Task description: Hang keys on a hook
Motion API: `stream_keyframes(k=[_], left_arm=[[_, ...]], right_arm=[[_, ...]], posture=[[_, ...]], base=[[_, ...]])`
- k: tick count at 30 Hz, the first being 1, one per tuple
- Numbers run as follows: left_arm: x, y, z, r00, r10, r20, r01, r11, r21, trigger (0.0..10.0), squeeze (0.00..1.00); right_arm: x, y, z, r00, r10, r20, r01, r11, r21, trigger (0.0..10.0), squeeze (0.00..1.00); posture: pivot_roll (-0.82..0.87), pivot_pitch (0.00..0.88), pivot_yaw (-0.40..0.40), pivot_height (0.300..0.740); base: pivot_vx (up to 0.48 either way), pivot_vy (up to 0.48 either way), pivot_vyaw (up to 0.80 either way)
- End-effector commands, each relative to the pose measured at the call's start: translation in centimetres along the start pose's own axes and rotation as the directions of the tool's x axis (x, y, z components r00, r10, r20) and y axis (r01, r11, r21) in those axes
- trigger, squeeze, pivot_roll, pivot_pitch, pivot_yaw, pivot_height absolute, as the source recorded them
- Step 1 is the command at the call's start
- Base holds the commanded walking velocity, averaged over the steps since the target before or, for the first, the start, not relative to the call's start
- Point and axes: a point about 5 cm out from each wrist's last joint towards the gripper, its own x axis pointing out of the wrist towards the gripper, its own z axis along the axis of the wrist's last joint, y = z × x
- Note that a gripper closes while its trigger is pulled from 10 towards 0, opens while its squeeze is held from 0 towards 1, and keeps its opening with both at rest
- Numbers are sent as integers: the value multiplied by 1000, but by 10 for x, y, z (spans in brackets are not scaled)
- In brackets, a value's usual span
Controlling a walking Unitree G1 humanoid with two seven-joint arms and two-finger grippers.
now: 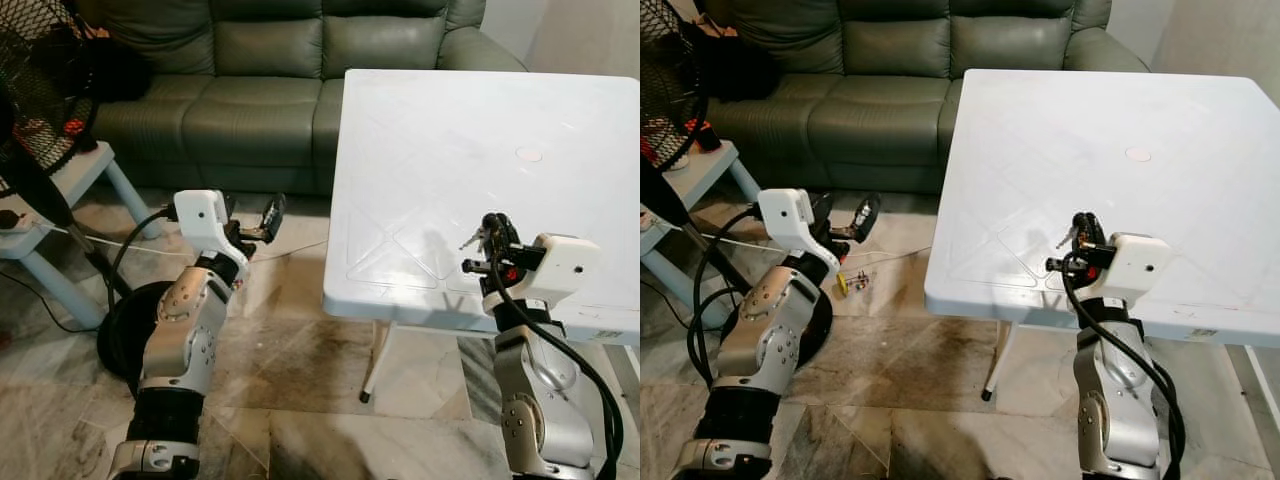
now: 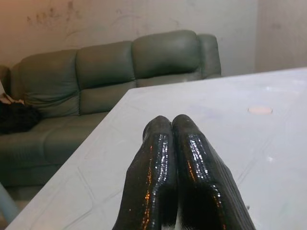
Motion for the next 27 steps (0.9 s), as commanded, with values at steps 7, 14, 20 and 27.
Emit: stream_keyframes(k=[7,14,20,27], left_arm=[[9,-1,6,1000,-13,12,13,1000,18,10000,0],[13,-4,4,1000,-15,16,15,1000,6,10000,0],[16,-8,0,1000,-25,6,25,1000,18,10000,0],[18,-8,-1,1000,-13,4,13,1000,18,10000,0]], right_arm=[[6,7,5,998,67,6,-67,997,-43,10000,0],[8,10,2,997,74,-20,-75,996,-46,10000,0],[10,8,-2,997,67,-40,-69,996,-60,10000,0],[11,6,-4,997,59,-57,-62,996,-57,10000,0]], posture=[[45,0,35,740],[39,0,35,740],[40,0,34,740],[34,0,32,740]], base=[[0,0,0],[0,0,0],[0,0,-619],[0,0,-743]])
